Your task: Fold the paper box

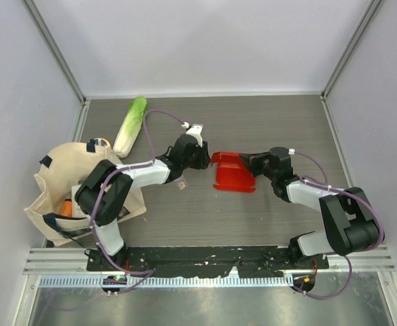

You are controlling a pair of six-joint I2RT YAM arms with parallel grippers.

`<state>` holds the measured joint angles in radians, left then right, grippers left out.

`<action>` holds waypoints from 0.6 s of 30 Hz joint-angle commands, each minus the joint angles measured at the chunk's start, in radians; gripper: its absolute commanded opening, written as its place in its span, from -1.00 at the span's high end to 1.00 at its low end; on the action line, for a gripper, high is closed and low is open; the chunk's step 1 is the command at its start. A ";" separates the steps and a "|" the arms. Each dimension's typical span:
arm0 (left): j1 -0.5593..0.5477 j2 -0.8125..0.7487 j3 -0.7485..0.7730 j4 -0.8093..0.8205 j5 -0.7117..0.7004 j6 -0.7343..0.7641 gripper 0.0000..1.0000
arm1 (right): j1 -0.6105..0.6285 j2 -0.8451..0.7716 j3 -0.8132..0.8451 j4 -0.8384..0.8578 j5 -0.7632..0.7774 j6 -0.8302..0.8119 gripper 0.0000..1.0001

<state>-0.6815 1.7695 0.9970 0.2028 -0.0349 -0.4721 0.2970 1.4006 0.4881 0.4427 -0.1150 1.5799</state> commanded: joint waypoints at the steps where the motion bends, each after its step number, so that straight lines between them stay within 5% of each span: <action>1: -0.009 0.042 0.043 0.122 0.016 0.058 0.23 | -0.002 -0.005 -0.008 0.051 0.000 -0.018 0.99; 10: -0.033 -0.007 -0.027 0.241 0.112 0.017 0.32 | -0.001 -0.014 -0.006 0.042 0.009 -0.021 0.99; 18: 0.014 -0.021 -0.035 0.116 0.052 0.053 0.31 | -0.006 -0.011 -0.006 0.040 0.000 -0.021 0.98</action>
<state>-0.6991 1.7767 0.9493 0.3271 0.0349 -0.4515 0.2924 1.4006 0.4816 0.4633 -0.1162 1.5761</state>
